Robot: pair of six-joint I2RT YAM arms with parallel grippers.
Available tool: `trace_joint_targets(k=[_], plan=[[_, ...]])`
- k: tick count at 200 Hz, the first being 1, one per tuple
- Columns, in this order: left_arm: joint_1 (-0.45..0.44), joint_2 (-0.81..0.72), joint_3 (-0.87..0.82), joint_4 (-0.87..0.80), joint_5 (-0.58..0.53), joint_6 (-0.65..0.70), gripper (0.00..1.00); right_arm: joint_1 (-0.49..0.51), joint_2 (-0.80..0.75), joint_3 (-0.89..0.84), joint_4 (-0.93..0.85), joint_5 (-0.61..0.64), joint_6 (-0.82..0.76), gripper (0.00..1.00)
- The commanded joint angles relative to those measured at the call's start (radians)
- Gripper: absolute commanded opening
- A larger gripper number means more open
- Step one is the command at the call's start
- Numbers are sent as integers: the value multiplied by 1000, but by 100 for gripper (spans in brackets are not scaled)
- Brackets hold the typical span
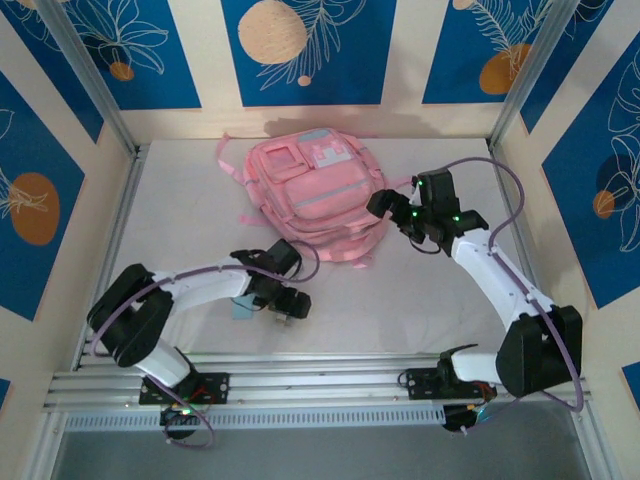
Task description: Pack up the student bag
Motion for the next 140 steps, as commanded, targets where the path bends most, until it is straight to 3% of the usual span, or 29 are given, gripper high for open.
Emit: trace_joint_targets(k=[1, 37, 54, 108, 140], plan=[[-29, 45, 17, 18, -43, -19, 75, 13, -39, -21, -15, 51, 20, 100], [-42, 78, 30, 13, -117, -40, 56, 15, -46, -26, -14, 45, 17, 100], [-42, 68, 32, 12, -135, -45, 52, 18, -47, -29, -4, 38, 13, 99], [-34, -28, 188, -65, -95, -68, 53, 80, -32, -66, 98, -64, -64, 98], [29, -47, 311, -65, -43, -106, 55, 150, -59, -145, 236, -131, -142, 92]])
